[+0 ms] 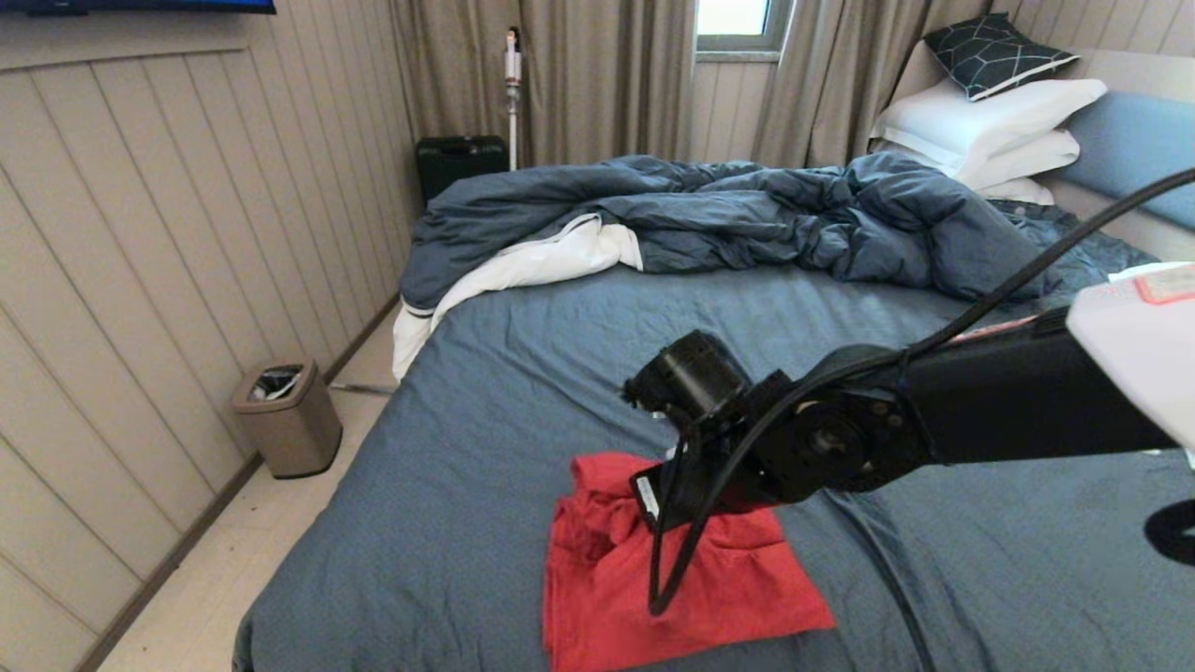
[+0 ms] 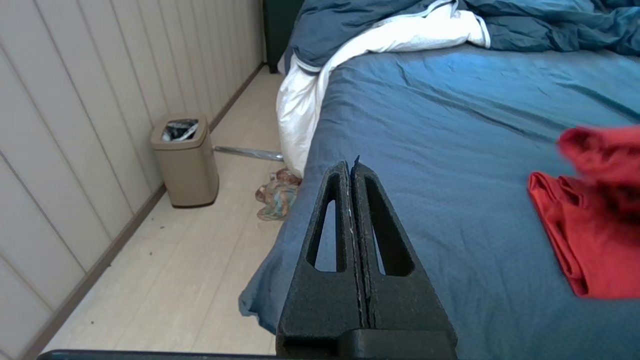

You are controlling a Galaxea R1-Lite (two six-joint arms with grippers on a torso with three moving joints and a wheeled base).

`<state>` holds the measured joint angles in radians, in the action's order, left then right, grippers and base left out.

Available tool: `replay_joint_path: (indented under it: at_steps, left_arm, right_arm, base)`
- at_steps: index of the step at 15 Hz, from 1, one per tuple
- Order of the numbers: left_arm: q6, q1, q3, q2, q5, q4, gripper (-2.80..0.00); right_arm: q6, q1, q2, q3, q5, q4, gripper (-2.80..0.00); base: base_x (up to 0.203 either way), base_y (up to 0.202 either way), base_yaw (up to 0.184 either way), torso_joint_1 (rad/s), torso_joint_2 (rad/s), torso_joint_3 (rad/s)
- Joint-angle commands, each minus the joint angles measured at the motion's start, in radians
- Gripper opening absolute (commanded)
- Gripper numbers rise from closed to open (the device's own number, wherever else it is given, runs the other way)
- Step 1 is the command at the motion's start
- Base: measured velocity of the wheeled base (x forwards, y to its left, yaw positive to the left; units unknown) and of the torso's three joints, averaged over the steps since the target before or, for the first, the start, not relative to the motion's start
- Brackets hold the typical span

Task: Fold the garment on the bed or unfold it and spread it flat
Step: Unford the red T-shirt

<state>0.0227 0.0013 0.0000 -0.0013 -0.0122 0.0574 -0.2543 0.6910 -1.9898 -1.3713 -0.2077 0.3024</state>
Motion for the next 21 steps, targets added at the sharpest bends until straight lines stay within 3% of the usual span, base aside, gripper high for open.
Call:
replay_joint_path:
  at_steps: [1,6,13,17,21]
  left_arm:
    - [0.0,0.0,0.0,0.001,0.0,0.001,-2.8]
    - [0.0,0.0,0.0,0.001,0.0,0.001,-2.8]
    - [0.0,0.0,0.0,0.001,0.0,0.001,-2.8]
    - [0.0,0.0,0.0,0.001,0.0,0.001,-2.8]
    - [0.0,0.0,0.0,0.001,0.0,0.001,-2.8]
  right_arm:
    - [0.0,-0.053,0.042,0.004,-0.001,0.001,-2.8]
    - [0.03,-0.269,0.102,0.037,0.016,-0.004,-2.8]
    - [0.131,-0.602,0.144,0.093,0.137,-0.009,-2.8]
    - [0.17,-0.706,0.097,0.096,0.169,-0.011,-2.8]
    - [0.208,-0.755,0.087,0.177,0.172,-0.086,-2.8]
  base:
    - [0.0,0.0,0.0,0.0,0.0,0.0]
    - [0.0,0.0,0.0,0.0,0.0,0.0]
    - [0.0,0.0,0.0,0.0,0.0,0.0]
    - [0.0,0.0,0.0,0.0,0.0,0.0]
    - [0.0,0.0,0.0,0.0,0.0,0.0]
